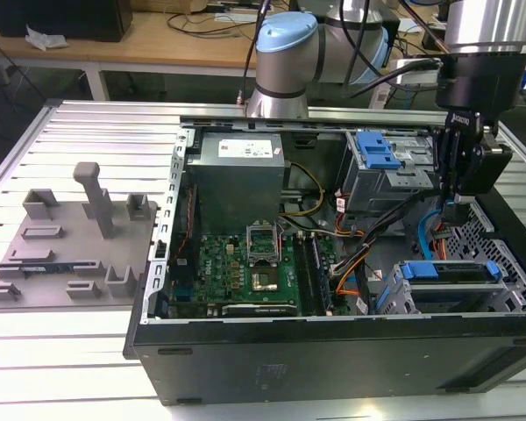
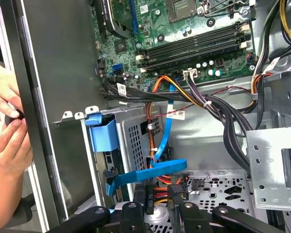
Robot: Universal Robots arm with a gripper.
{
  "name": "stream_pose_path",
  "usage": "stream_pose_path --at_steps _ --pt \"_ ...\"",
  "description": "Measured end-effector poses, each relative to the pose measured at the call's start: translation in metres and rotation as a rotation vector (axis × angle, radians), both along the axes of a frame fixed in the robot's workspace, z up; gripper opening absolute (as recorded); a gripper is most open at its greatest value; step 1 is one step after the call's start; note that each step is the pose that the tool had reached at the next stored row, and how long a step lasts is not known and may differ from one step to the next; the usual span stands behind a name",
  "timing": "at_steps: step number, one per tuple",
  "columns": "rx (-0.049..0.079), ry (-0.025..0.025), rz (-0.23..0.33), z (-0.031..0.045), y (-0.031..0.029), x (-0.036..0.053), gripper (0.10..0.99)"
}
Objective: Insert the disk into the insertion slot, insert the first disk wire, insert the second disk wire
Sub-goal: 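Insert the first disk wire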
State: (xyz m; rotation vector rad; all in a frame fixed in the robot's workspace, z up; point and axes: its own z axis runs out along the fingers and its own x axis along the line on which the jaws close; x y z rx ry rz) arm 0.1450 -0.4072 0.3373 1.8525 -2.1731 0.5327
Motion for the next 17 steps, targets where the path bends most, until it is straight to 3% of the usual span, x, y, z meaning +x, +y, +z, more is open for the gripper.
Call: stream_pose_path --at_steps 1,9,10,14,15,17 --pt "0.0 0.0 0.0 -0.0001 0.0 0.0 0.18" --pt "0.001 0.0001 0.0 -0.0002 -0.0007 0.0005 0.169" --pt "0.005 0.002 0.0 0.002 -0.0017 0.0021 0.169" --pt "0.025 0.009 0.0 0.0064 -0.0073 0.0036 0.169" --pt "0.034 0.0108 0.0 0.0067 -0.0091 0.0036 0.169" --pt "0.069 0.013 0.0 0.0074 -0.0127 0.0037 0.169"
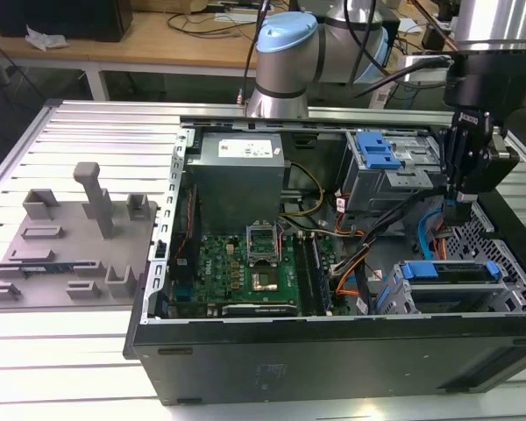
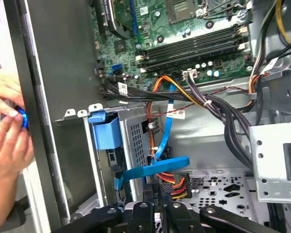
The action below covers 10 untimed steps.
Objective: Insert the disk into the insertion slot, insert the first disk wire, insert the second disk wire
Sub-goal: 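Insert the first disk wire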
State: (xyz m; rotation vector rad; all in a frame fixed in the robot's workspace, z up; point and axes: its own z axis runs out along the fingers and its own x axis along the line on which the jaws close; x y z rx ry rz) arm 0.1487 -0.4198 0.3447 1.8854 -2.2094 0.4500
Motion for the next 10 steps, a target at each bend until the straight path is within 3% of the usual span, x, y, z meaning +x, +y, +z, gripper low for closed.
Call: stream_pose_path --at_steps 1,6,7,9,10 --pt "0.018 0.0007 0.0 0.0008 -0.002 0.0001 0.169" --pt "0.082 0.001 0.0 0.0046 -0.0096 0.0001 0.169" --pt "0.098 0.001 0.0 0.005 -0.012 0.0001 0.169" --pt "0.118 0.001 0.0 0.0055 -0.0171 0.0001 0.169" --pt "0.132 0.0012 0.0 0.0064 -0.0233 0.0001 0.169"
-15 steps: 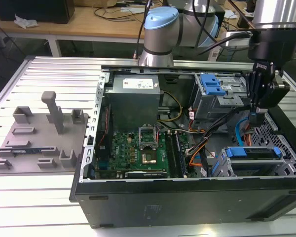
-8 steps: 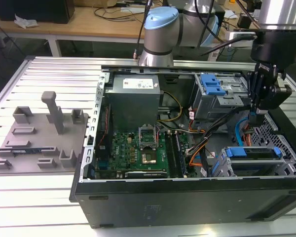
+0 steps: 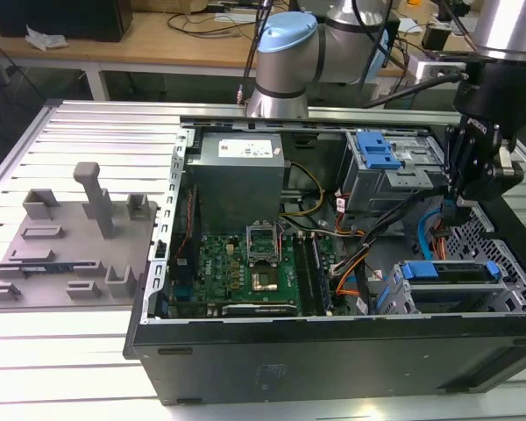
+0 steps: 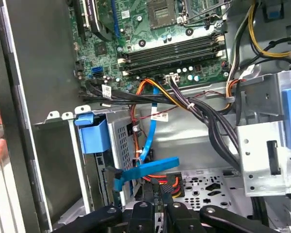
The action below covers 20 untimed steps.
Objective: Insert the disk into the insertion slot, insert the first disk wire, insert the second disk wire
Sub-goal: 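Insert the first disk wire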
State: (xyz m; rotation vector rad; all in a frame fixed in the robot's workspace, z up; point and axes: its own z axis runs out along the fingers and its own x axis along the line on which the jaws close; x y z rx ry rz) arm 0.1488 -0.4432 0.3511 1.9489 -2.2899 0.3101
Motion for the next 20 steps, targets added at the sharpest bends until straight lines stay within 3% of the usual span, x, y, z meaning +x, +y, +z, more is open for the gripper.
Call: stream_pose_path --at_steps 2,3,5,6,9,10,12,14,15,16,17,20 --pt "0.001 0.0053 0.0 0.0028 -0.0036 0.0 0.169" --pt "0.002 0.0124 0.001 0.0055 -0.0043 0.0 0.169" --pt "0.009 0.0339 0.004 0.0123 -0.0056 0.0 0.169" --pt "0.011 0.0409 0.004 0.0132 -0.0065 0.0002 0.169" --pt "0.021 0.0471 0.005 0.0132 -0.011 0.0045 0.169" --pt "0.028 0.0506 0.005 0.0132 -0.0137 0.0074 0.169" --pt "0.041 0.0528 0.005 0.0132 -0.016 0.0094 0.169" --pt "0.079 0.0546 0.007 0.0132 -0.0167 0.01 0.169" --pt "0.116 0.0579 0.009 0.0131 -0.0172 0.0103 0.169" --pt "0.138 0.0601 0.011 0.0132 -0.0177 0.0105 0.169" --pt "0.151 0.0612 0.012 0.0132 -0.0183 0.0107 0.169" --pt "0.173 0.0624 0.014 0.0132 -0.0209 0.0117 0.169"
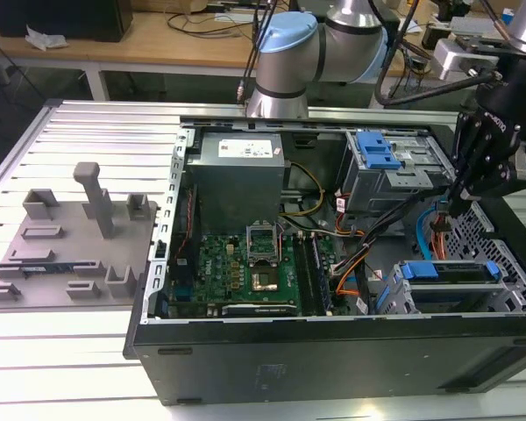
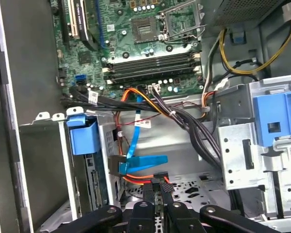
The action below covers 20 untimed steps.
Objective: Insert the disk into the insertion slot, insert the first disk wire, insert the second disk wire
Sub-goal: 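Insert the first disk wire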
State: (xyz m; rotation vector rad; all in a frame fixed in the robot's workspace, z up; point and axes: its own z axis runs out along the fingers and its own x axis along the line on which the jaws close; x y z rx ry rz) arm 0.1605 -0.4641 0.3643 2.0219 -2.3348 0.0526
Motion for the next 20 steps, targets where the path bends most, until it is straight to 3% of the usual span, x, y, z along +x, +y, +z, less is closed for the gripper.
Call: stream_pose_path --at_steps 6,9,11,12,20 --pt "0.031 0.007 0.003 0.0 -0.0108 0.004 0.169" --pt "0.06 0.0092 0.007 0.0 -0.0124 0.0059 0.169" --pt "0.063 0.0113 0.008 0.0 -0.0165 0.0064 0.169" --pt "0.066 0.014 0.008 0.0 -0.0222 0.0071 0.169" --pt "0.078 0.0213 0.009 0.0 -0.0359 0.0093 0.169"
